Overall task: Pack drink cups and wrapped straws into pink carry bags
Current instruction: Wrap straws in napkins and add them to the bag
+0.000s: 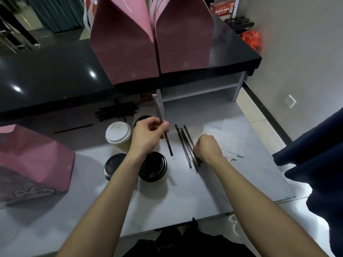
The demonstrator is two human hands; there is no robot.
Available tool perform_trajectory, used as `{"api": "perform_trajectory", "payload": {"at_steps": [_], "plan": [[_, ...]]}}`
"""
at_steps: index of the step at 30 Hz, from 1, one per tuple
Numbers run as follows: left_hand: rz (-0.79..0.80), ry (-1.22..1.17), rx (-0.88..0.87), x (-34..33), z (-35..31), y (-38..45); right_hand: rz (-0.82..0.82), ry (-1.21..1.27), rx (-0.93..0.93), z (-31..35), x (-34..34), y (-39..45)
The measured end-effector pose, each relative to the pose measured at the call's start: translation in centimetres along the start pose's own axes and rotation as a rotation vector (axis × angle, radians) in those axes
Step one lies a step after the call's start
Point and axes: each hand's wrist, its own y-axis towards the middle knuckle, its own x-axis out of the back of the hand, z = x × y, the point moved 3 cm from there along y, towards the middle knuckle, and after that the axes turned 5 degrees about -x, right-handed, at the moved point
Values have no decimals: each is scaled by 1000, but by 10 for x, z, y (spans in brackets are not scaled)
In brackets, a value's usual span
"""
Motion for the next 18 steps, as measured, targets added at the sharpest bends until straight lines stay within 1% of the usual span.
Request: {"api": "perform_trajectory", "payload": {"at_steps": [3, 5, 8, 11, 13, 15, 18], "plan": [[0, 9, 3, 0, 2, 2, -16, 125, -48, -3, 5, -2], [-2, 19, -2, -1, 4, 3, -70, 258, -48, -6, 17, -5], [12, 6, 14, -7, 7, 7, -156, 521, 24, -6, 39, -14], [46, -56, 27, -21, 5, 10, -121, 755, 135, 2, 57, -26], [84, -108, 13, -33, 2, 12, -69, 799, 191, 10, 61, -34], [136, -141, -1, -44, 0, 14, -36, 783, 234, 14, 61, -39], [191, -145, 19, -59, 0, 18, -42, 753, 260, 11, 62, -43]]}}
